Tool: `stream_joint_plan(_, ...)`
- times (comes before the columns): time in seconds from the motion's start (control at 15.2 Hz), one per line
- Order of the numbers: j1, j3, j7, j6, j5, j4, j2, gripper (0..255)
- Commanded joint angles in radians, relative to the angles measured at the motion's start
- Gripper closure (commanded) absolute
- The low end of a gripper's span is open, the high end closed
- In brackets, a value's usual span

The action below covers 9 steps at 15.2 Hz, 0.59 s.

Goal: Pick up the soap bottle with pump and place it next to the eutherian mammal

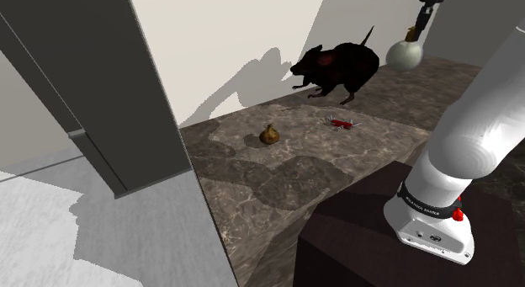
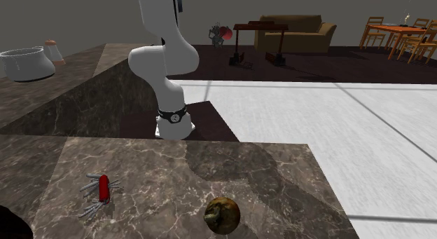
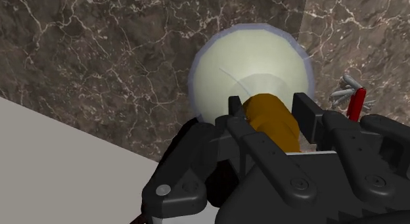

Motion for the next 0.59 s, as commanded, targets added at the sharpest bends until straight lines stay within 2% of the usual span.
stream_joint_plan(0.0,-0.002,0.000,0.001,0.031,-0.006,-0.033,-0.006,255)
stream_joint_plan(0.53,-0.003,-0.015,-0.010,0.138,0.004,-0.133,0.008,255)
